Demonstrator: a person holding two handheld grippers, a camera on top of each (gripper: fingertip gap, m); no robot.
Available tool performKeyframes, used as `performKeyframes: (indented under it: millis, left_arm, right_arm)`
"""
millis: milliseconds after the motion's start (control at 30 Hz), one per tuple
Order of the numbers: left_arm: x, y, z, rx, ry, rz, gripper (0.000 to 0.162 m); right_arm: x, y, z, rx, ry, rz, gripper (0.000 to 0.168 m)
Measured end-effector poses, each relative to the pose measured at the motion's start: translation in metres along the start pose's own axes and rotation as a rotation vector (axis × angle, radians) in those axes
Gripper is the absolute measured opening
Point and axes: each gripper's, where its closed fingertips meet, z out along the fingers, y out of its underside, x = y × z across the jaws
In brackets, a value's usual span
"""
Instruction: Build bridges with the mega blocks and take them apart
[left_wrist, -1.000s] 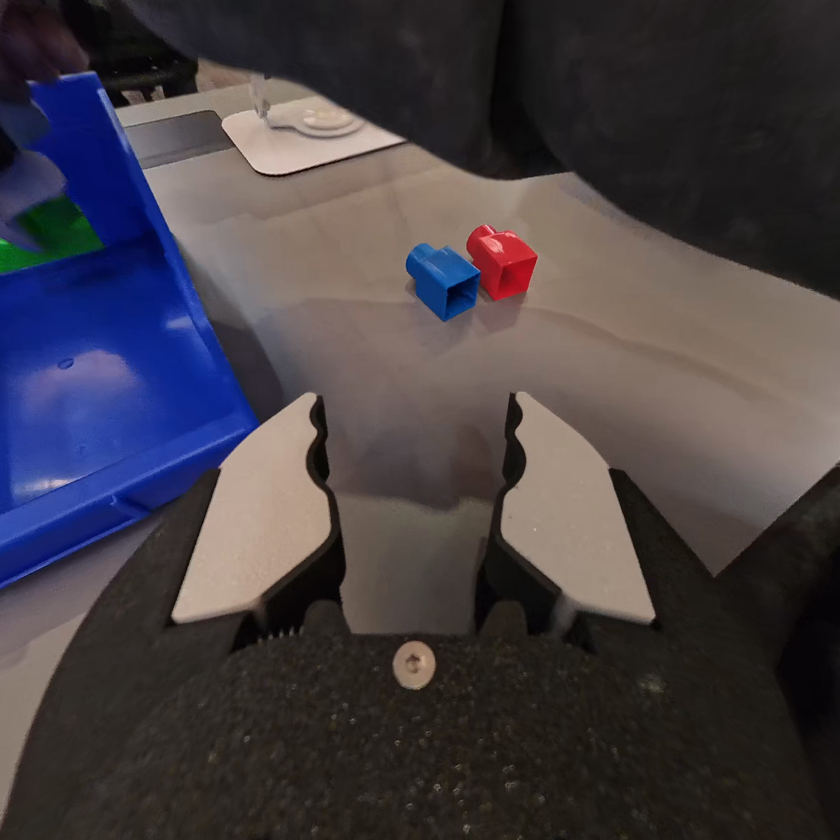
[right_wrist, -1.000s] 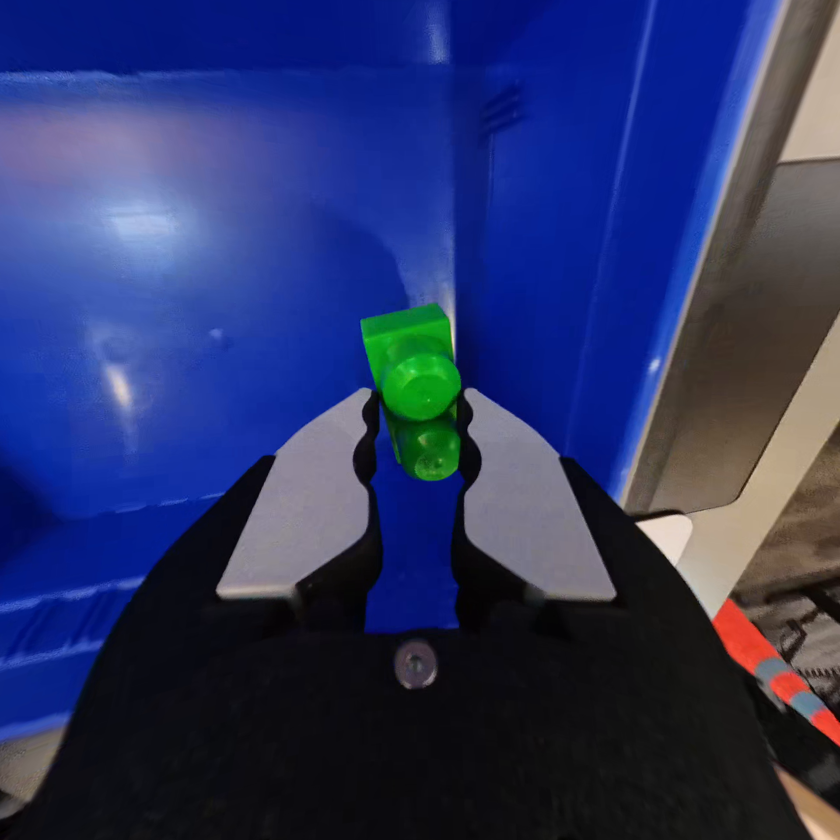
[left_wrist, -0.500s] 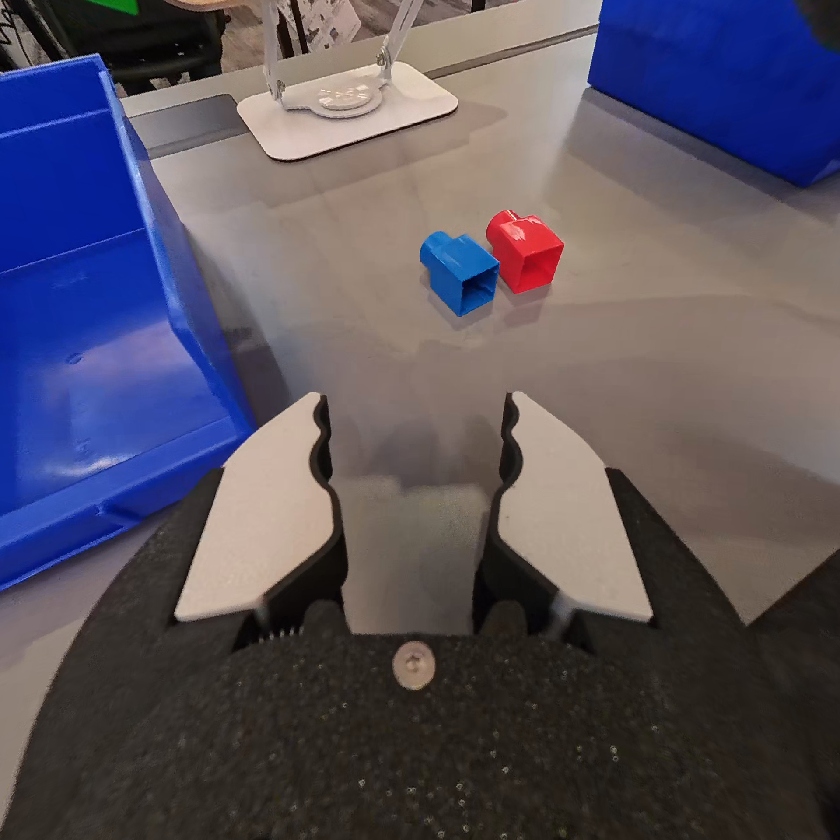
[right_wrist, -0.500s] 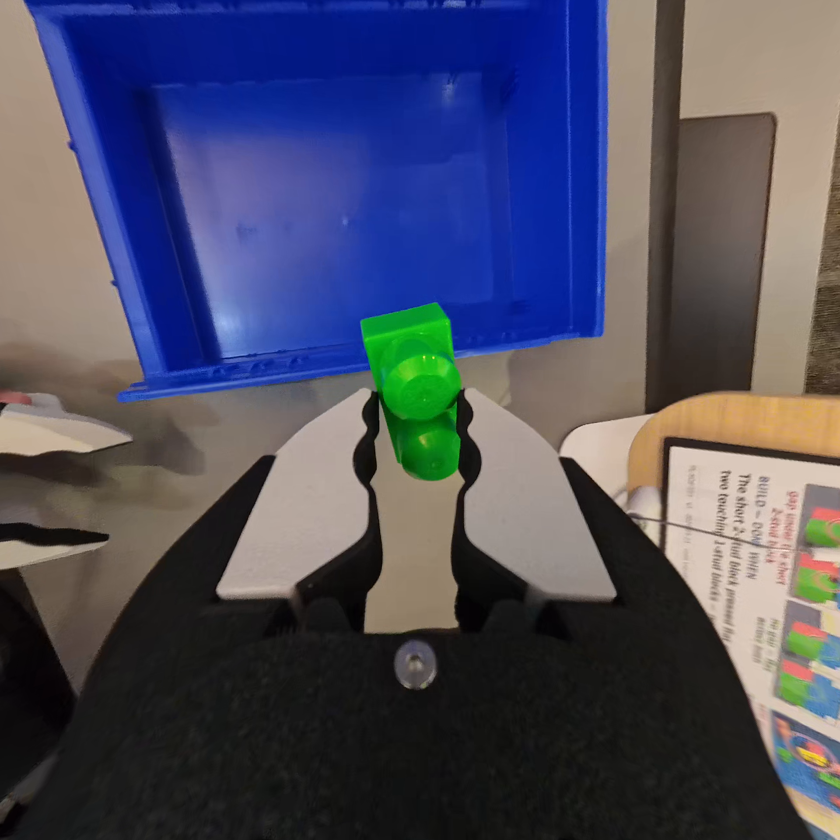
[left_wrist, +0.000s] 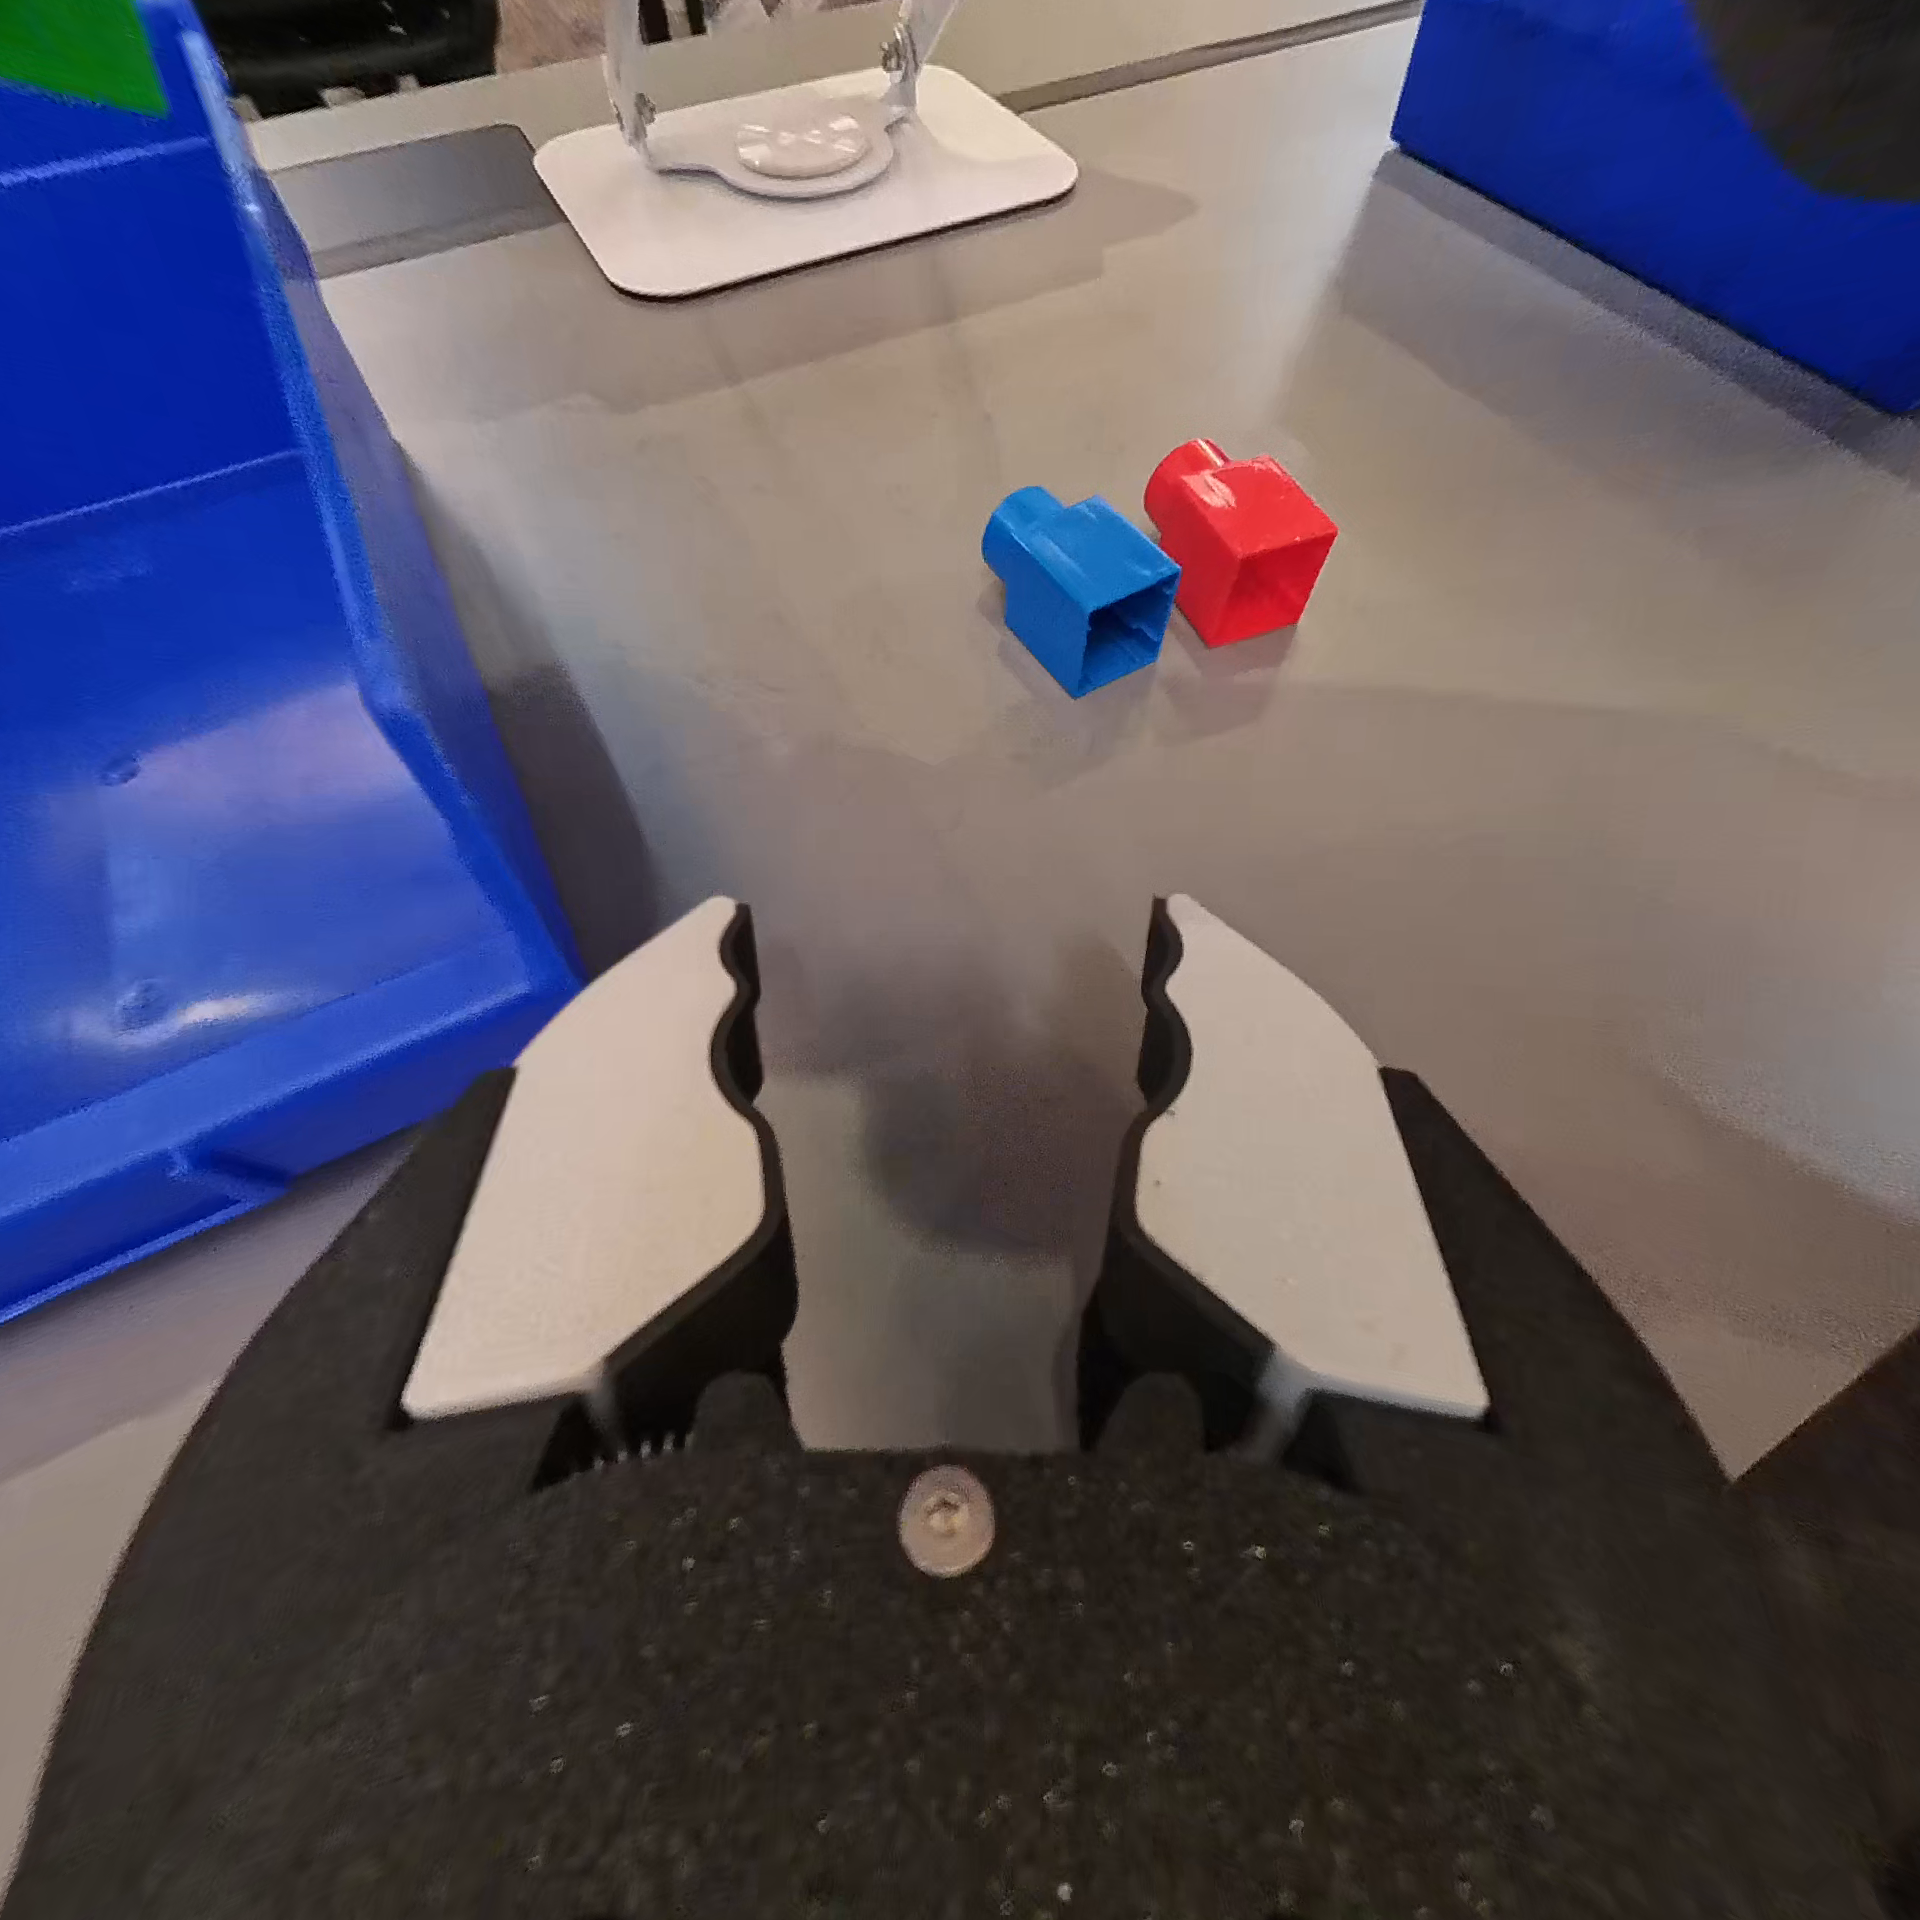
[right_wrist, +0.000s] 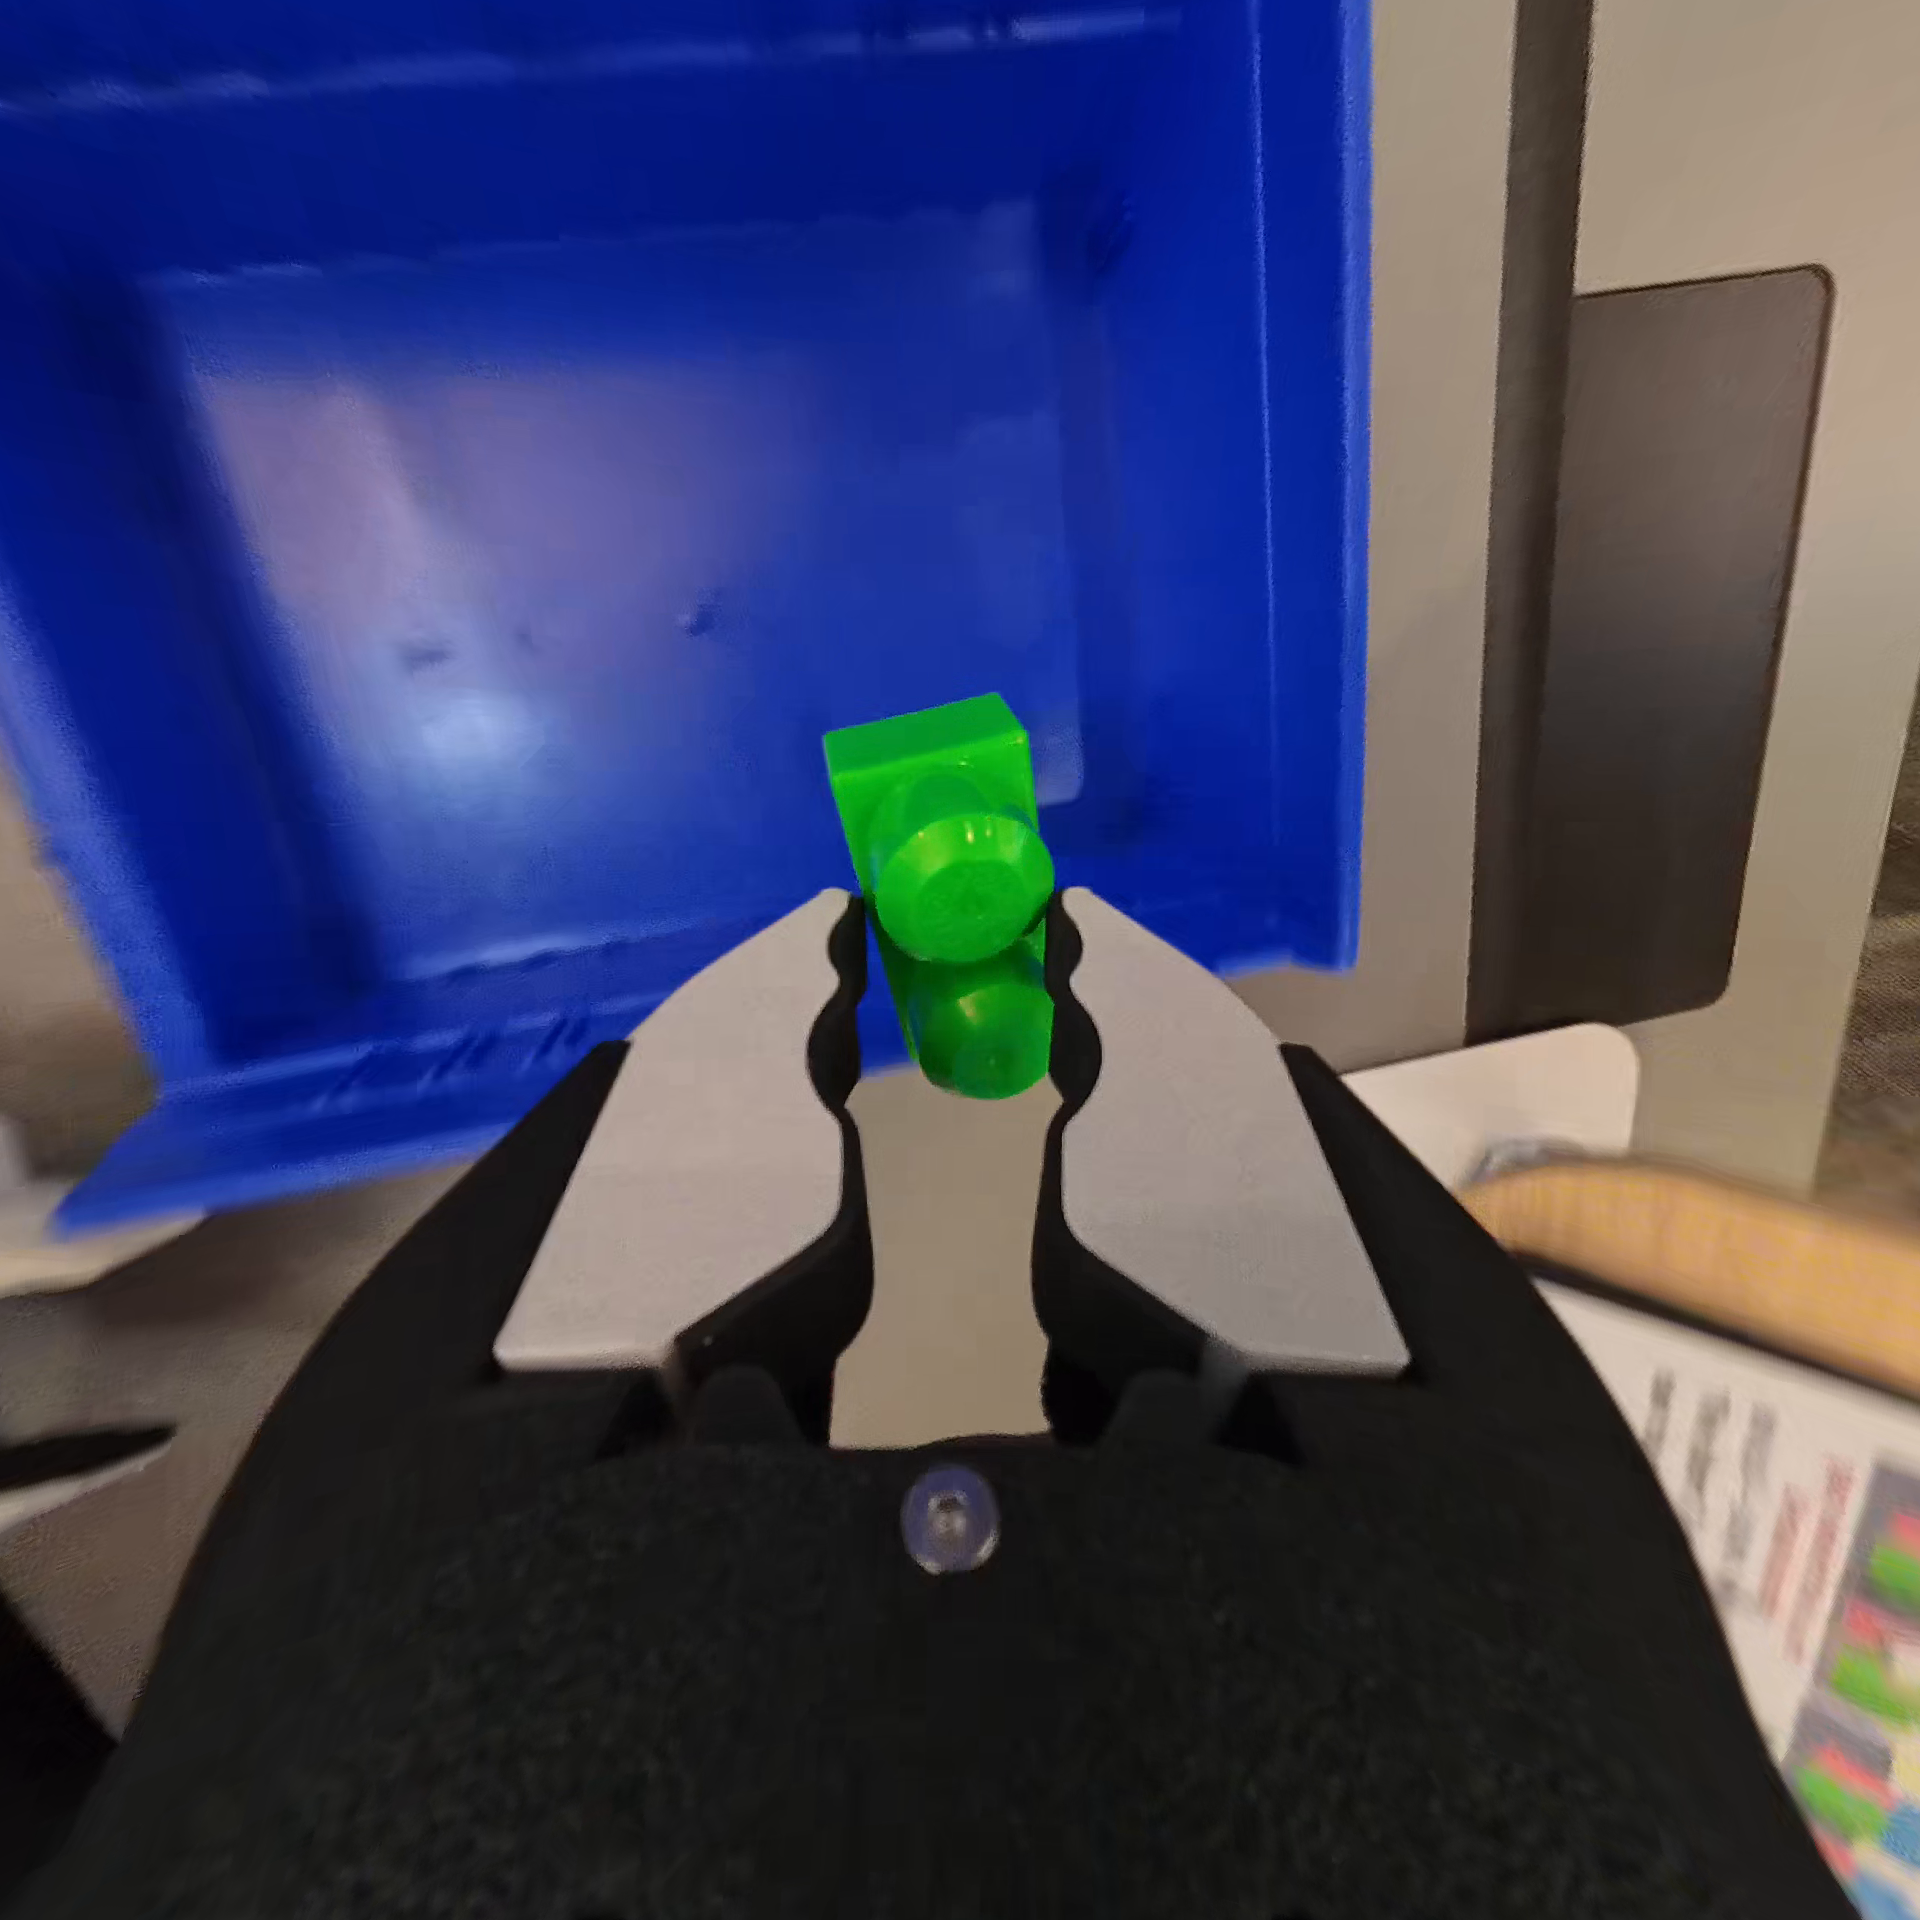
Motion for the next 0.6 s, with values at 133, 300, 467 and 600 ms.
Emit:
performKeyframes:
  millis: [133,300,467,600]
  left_arm:
    - [0.006,0.002,-0.001,-0.014,0.000,0.034,0.071]
    - [0.006,0.010,-0.003,-0.031,-0.016,0.071,0.071]
    - [0.000,0.013,-0.007,-0.034,0.001,0.027,0.072]
    - [-0.005,0.003,-0.019,0.010,-0.009,-0.005,0.072]
  right_arm:
    - [0.015,-0.010,0.071,-0.212,0.051,-0.036,0.033]
    - [0.026,0.000,0.116,-0.365,0.089,-0.052,0.036]
    - [0.013,-0.021,0.032,-0.072,0.094,-0.056,0.057]
    - [-0.022,0.037,-0.112,0.408,0.133,0.040,0.063]
